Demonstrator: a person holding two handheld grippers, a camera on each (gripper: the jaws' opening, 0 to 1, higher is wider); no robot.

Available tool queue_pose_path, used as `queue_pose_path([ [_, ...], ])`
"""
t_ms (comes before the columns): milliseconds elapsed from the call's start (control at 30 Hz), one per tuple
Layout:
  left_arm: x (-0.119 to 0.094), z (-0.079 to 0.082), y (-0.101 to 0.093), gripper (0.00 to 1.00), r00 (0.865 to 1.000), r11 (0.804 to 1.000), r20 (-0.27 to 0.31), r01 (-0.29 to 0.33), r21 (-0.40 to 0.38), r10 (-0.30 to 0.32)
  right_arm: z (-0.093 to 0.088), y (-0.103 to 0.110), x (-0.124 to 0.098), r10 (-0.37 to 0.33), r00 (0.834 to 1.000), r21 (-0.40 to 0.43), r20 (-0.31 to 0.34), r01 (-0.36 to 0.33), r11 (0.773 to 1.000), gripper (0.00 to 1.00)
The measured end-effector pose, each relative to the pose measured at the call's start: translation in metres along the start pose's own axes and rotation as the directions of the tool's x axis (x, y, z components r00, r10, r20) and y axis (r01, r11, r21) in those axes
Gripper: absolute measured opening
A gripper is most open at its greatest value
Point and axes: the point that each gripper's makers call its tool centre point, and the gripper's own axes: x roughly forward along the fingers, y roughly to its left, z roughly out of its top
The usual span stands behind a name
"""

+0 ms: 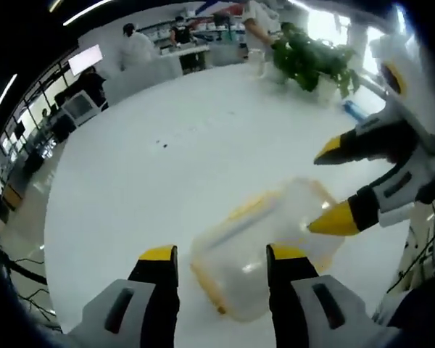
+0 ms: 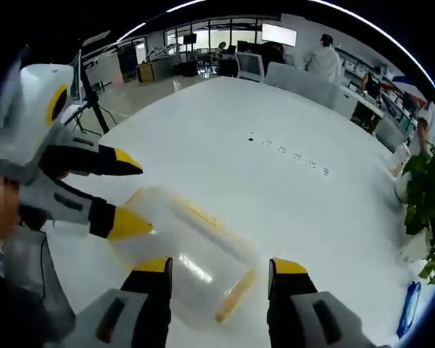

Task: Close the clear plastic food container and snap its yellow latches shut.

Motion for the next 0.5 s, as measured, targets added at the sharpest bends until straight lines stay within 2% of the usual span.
queue_pose_path([
  [67,-0.001,0.000,0.004,0.48,1.000,1.000,0.010,-0.007,-0.003,0.007,-0.001,-0.003,0.000,0.010,1.000,0.041,0.029,-0.011,0.999,0.52],
  [100,-0.001,0.000,0.004,0.48,0.999,0.998,0.040,0.004,-0.059,-0.002,-0.002,-0.002,0.000,0.036,0.997,0.105,0.062,-0.042,0.994,0.53],
  [200,0.000,-0.001,0.006,0.48,0.997,0.987,0.079,0.033,-0.158,-0.021,-0.006,-0.005,-0.001,0.040,0.995,0.158,0.095,-0.055,0.986,0.54],
  [267,0.000,-0.001,0.005,0.48,0.993,0.973,0.114,0.062,-0.223,-0.037,-0.005,-0.003,-0.001,0.054,0.988,0.217,0.142,-0.085,0.972,0.54],
  [333,0.000,-0.001,0.003,0.49,0.988,0.959,0.146,0.087,-0.269,-0.048,-0.009,-0.002,-0.001,0.068,0.986,0.254,0.153,-0.106,0.962,0.55],
  [400,-0.001,-0.001,-0.001,0.52,0.985,0.935,0.157,0.117,-0.335,-0.068,-0.012,-0.003,0.002,0.074,0.985,0.277,0.156,-0.115,0.954,0.55],
  [500,0.000,0.000,0.002,0.53,0.985,0.947,0.167,0.094,-0.307,-0.044,-0.015,-0.002,0.003,0.078,0.986,0.287,0.146,-0.118,0.950,0.56],
])
